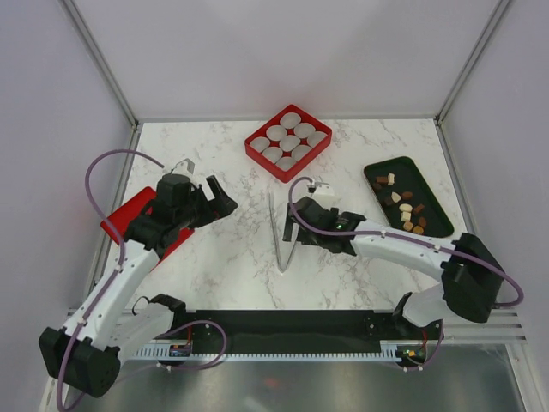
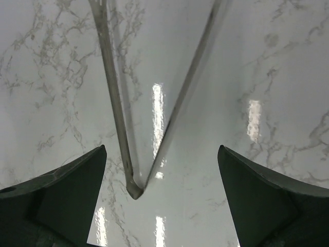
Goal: Pack the chocolate
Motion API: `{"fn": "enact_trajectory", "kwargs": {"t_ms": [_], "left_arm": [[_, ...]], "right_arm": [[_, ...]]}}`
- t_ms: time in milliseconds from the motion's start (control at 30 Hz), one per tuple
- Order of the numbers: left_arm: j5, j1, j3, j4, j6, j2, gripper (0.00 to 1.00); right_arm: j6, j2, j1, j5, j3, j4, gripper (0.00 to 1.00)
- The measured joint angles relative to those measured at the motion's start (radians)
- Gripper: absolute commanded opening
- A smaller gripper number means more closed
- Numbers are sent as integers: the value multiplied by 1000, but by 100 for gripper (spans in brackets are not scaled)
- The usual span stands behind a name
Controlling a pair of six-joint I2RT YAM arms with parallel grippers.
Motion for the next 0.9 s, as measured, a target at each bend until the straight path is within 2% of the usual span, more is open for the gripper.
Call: {"fn": "enact_trajectory", "kwargs": {"t_ms": [167,300,900], "left_arm": [[-26,1,-42,-15,69,-154,100],[-43,1,-43,-30,119,-211,100],[-63,1,-43,-78,163,-187,100]], "right_arm": [[6,156,61,41,113,37,98],[6,231,70,55,153,55,98],[22,395,85,87,179,62,98]]}}
